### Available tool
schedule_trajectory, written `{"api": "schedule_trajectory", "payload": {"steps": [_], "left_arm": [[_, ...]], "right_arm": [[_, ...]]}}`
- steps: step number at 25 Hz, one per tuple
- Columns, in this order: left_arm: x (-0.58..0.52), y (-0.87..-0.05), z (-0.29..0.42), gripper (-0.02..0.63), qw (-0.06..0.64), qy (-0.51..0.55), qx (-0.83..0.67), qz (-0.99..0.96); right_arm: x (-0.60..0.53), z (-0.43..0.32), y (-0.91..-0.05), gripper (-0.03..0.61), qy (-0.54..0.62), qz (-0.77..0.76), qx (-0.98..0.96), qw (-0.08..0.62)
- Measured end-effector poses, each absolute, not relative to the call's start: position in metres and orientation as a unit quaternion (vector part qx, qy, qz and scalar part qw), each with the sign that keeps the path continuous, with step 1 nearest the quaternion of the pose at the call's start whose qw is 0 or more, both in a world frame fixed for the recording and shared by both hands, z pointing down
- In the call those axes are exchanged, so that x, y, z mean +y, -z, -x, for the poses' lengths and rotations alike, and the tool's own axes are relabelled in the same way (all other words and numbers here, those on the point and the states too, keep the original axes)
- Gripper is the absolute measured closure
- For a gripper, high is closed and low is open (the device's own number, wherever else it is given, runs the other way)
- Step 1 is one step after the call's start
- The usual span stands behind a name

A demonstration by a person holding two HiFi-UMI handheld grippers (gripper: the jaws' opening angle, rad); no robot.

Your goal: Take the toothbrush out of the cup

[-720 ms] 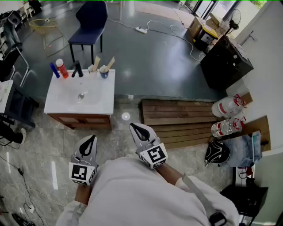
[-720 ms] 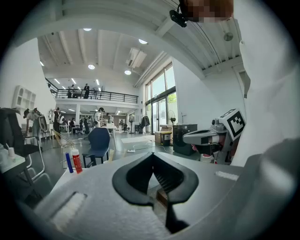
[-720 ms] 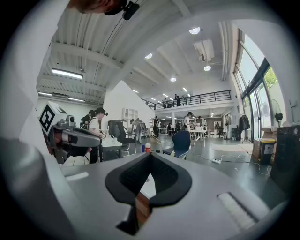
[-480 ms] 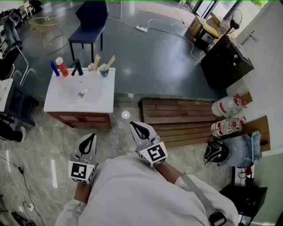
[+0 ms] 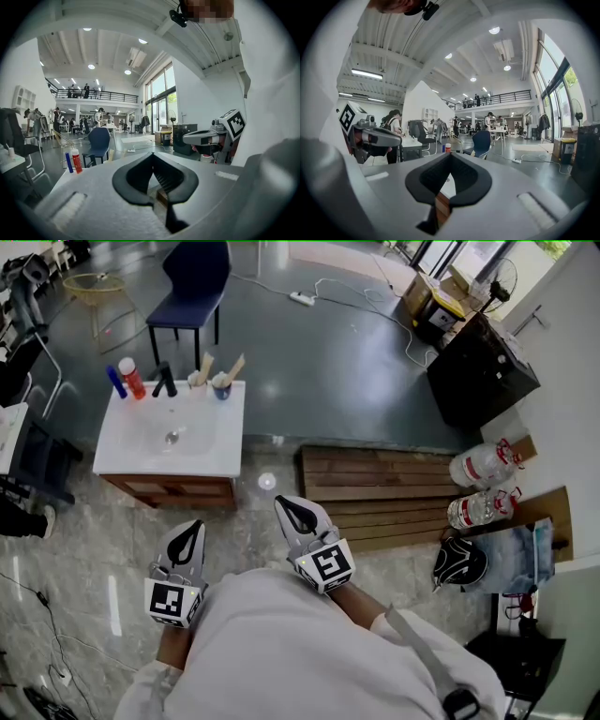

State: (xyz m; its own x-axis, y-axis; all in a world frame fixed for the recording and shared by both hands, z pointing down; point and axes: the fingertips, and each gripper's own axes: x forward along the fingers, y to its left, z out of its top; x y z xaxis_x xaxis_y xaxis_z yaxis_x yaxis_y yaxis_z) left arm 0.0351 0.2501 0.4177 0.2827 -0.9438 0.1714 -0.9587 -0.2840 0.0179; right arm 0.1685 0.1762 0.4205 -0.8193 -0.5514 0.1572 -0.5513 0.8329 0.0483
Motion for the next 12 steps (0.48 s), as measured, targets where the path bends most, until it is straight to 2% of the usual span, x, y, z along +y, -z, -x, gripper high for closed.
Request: {"api": "schedule_trajectory", "payload": {"steps": [12], "left_arm": [[0.2485,-0.4141,-0.0317,0.606,0.057,-0.064,-0.595,-0.799]], "right_arm": [[0.1801,-0.1648,-0.4198,0.575,-0.008,-0.280,-0.957,0.075]]}}
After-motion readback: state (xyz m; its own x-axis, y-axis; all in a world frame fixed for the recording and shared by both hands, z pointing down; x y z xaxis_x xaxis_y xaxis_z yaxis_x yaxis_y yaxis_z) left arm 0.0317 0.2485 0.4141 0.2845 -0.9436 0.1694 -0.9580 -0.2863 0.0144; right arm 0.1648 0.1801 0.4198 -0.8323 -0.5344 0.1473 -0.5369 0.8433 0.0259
